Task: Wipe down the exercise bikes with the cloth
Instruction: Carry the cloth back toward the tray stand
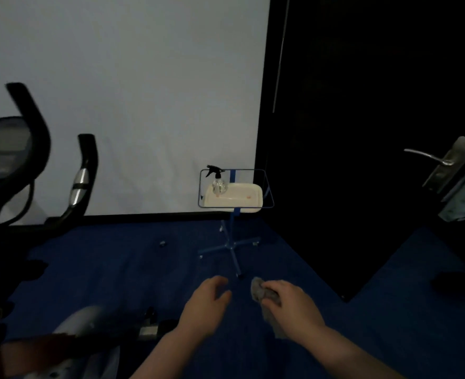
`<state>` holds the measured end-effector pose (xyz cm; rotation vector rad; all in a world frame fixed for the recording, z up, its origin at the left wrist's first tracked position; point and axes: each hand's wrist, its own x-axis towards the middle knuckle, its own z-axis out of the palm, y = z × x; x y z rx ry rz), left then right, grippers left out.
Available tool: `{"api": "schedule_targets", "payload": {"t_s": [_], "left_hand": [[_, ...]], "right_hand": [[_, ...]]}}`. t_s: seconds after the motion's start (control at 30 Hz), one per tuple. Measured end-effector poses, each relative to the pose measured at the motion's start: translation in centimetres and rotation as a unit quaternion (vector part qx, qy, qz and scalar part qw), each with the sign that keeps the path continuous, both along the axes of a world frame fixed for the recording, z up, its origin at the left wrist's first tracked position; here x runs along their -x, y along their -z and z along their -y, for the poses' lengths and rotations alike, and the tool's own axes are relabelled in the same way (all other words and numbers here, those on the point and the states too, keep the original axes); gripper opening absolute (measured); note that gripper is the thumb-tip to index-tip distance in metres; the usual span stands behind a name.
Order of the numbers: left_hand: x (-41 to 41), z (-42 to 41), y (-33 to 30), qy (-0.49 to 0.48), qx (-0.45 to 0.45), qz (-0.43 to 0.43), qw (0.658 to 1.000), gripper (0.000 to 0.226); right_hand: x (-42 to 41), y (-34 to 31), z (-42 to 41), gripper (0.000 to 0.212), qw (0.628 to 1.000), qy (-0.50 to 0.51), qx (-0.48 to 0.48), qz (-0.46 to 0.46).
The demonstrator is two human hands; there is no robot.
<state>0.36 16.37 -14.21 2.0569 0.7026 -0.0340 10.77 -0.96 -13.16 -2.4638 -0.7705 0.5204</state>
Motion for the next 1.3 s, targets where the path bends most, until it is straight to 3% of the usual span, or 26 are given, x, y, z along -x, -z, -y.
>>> {"api": "schedule_targets", "payload": {"t_s": [0.23, 0.37, 0.6, 0.87, 1.03, 1.3], "left_hand": [[-6.0, -1.5, 1.3, -0.016, 0.035, -0.032, 0.999, 0.036], [-10.0, -5.6, 2.1, -0.035, 0.027, -0.053, 0.998, 0.035], [-19.2, -14.7, 1.3, -0.046, 0.02, -0.016, 0.999, 0.035], [-27.3, -21.9, 1.5, -0.053, 0.028, -0.048, 0.997, 0.035], [-32.4, -24.1, 2.4, -0.054, 0.036, -0.057, 0.996, 0.025], [-37.3, -24.9, 5.4, -0.163, 0.099, -0.127, 0.973, 0.03]], "right_hand": [[-8.2, 1.2, -3.2, 0.035, 0.999, -0.02, -0.005, -0.036], [-12.7, 2.3, -7.5, 0.035, 0.998, -0.028, -0.009, -0.049], [-21.3, 2.8, -15.3, 0.033, 0.998, -0.027, 0.015, -0.051], [-30.2, 3.4, -21.8, 0.025, 0.998, -0.014, -0.042, -0.055], [-37.6, 6.0, -24.8, 0.016, 0.998, -0.008, 0.005, -0.058], [-46.6, 12.6, -29.2, 0.02, 0.991, -0.046, 0.109, -0.062]]}}
